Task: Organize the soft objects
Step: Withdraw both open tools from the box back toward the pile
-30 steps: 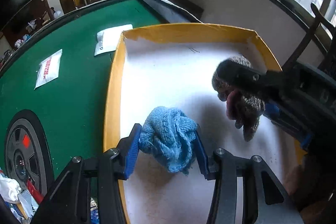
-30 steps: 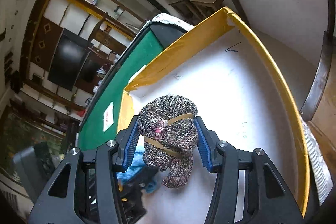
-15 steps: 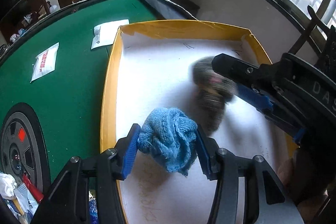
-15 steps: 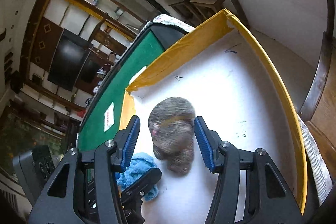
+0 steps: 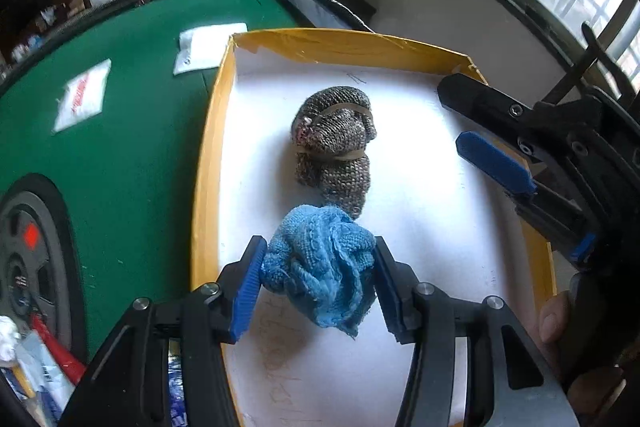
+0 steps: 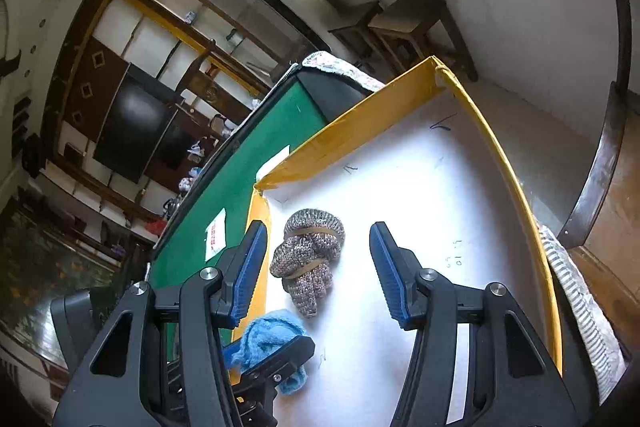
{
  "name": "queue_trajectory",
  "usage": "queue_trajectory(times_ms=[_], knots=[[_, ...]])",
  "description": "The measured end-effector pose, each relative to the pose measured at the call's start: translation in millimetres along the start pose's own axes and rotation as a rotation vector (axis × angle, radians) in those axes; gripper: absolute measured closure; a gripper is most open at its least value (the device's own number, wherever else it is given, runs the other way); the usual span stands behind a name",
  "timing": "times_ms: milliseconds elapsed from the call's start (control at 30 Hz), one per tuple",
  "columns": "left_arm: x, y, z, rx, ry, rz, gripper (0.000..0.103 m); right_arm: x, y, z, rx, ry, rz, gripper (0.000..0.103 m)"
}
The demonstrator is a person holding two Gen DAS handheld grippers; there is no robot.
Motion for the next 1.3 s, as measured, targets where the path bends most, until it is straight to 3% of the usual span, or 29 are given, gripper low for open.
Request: queue_trajectory(times_ms=[67,133,400,500,567,767,967,1100,1300], knots=[[2,-4,-3,-0.028,0.020,0.005,0.050,0,1,0,-0.001,-0.002,0.001,0.049],[1,-7,-6,-0.006,0.026,0.008,0.050,-3,1,-1,-0.002,0.000,0.000,0.049],[4,-8,-4,0.002,-0.047,0.049,0.050,-2,7,-7,-0.009,0.015,0.012,0.049],[1,-13,-7,0.081,-0.096,0.014,0.050,-1,8,-7,-0.017,0.022,0.017,0.049],[1,-12,-8,0.106,-0.108,0.034,0.050,-2,9,-8,-0.018,0.020,0.018,0.049],[-3,-13,-5,0.020,-0.065,0.040,0.050,-1,11,-8,-0.018,0.017,0.020,0.049],[-3,-9,3,0.015,-0.086,0.053,0.028,1,12,-8,-0.023,0.021,0.025,0.049],[-6,-9,8,0.011,-0.112,0.038,0.028,3,15,-8,-0.023,0.020,0.032,0.049],[-9,18,0,0.048,-0.084,0.110,0.028,7,22,-12,-0.014,0.024,0.053,0.049]])
Point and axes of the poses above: each gripper's, at about its wrist camera, not at the fingertips, and y roughly against the way its jaws point, z to its right, x to its top, the point moved 10 cm from there along -y, roughly the way its jaws point
